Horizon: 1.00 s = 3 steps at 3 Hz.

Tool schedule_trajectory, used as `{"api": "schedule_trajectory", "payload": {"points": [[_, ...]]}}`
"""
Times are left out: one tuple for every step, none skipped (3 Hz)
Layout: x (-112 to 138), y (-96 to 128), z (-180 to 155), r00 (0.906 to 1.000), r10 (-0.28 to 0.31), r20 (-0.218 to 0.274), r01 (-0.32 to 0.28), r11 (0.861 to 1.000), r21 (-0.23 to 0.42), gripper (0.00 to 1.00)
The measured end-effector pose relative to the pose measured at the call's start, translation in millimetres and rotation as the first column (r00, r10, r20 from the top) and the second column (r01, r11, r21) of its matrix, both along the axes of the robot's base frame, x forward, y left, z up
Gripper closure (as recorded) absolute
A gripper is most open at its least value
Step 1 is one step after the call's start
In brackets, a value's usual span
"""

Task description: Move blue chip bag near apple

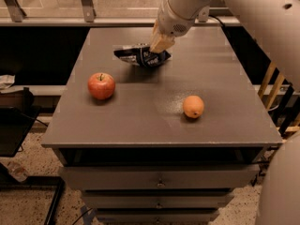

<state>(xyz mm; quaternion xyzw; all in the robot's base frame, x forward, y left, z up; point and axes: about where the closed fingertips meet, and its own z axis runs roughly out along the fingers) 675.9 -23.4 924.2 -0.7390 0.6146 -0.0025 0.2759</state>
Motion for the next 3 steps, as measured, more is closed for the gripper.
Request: {"api": "schedule_trajectory", "payload": {"points": [[-13.6, 38.6, -7.5, 0.9954, 0.094, -0.018, -0.093, 0.995, 0.037, 1.0], [-23.6, 61.9, -17.6, 0.9873, 0.154, -0.039, -0.151, 0.986, 0.068, 1.0], [-28.0, 75.1, -27.4, 0.9802, 0.188, -0.062, -0.182, 0.979, 0.091, 1.0]]}}
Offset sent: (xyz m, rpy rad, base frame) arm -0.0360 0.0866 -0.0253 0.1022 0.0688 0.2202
